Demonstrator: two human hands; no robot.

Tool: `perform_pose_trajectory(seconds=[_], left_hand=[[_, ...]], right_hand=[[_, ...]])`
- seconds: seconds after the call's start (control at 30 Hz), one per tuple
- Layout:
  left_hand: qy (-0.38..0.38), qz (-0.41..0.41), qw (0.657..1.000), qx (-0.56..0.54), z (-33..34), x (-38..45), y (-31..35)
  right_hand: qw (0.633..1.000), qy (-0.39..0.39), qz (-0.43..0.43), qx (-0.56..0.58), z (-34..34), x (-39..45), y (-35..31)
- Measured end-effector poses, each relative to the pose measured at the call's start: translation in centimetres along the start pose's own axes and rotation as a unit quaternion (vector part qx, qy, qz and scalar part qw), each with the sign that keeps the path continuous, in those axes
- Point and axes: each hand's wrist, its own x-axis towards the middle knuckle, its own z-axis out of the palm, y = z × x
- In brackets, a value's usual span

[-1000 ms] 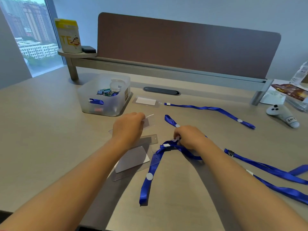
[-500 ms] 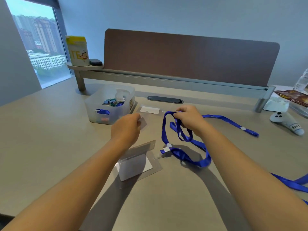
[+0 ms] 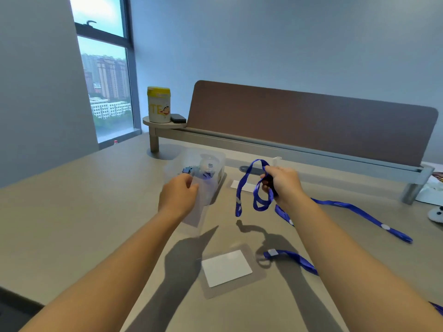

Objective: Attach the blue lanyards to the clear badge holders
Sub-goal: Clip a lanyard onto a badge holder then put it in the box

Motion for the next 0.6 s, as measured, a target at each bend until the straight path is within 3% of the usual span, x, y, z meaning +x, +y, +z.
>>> perform_pose_trajectory(seconds=[0.43,0.53,0.6], left_hand=[[0.051,-0.032,0.995,-0.08,-3.0,7.8,-3.7],[0.059,-0.033,0.994,-0.082,-3.3,9.2,-4.3],[0.062,-0.038,0.994,-0.085,-3.5,9.8,-4.8]], right_hand=[[0.997,-0.018,-0.035,0.073,11.3,8.0,-3.2],[0.999,-0.012,-0.035,0.017,13.4,10.5,-2.2],[0.992,-0.007,-0.064,-0.11,14.5,12.2,-0.8]])
